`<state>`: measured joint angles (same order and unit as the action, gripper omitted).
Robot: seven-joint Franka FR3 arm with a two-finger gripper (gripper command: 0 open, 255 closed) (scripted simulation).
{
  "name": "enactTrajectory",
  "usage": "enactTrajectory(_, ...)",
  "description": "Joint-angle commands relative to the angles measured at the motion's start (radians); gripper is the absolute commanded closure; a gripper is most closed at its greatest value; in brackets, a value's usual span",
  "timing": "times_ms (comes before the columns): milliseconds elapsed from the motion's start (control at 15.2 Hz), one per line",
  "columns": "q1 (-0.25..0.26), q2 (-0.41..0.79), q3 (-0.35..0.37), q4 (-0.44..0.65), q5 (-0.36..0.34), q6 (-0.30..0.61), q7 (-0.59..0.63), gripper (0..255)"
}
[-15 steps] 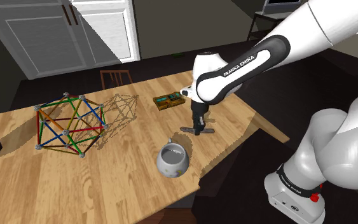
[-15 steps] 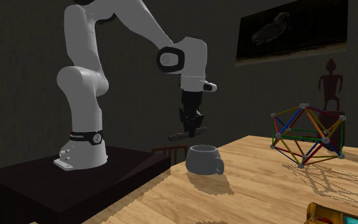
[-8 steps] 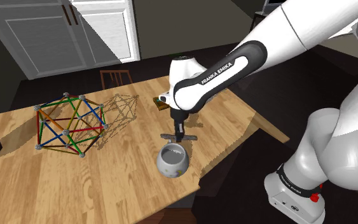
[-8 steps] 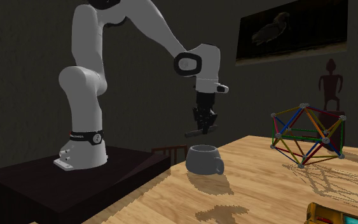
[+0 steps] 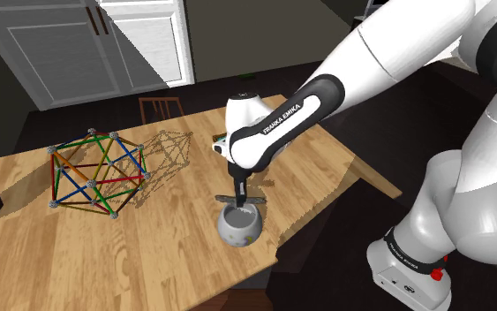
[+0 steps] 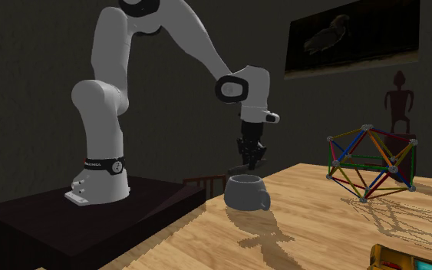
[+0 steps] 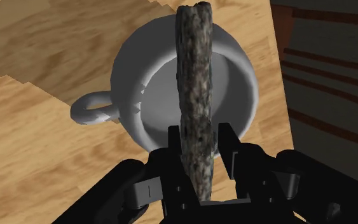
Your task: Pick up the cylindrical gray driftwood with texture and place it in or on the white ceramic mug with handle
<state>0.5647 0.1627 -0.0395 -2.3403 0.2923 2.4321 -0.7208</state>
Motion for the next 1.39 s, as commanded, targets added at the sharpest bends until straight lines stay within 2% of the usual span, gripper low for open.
enactTrajectory(0,-0.002,0.022,0.002,-0.003,0.01,0.024,-0.012,255)
enactTrajectory(264,-0.004,0.077,0.009,-0.004,0.033,0.079,-0.036,255)
enactTrajectory(792,-0.005,0.077,0.009,-0.004,0.033,0.079,-0.036,255)
enactTrajectory(858,-0.004,0.077,0.01,-0.005,0.033,0.079,-0.036,0)
enactTrajectory(1188,-0.005,0.077,0.009,-0.004,0.033,0.079,-0.036,0)
enactTrajectory(1320,-0.007,0.022,-0.003,0.003,0.007,0.017,-0.019,0)
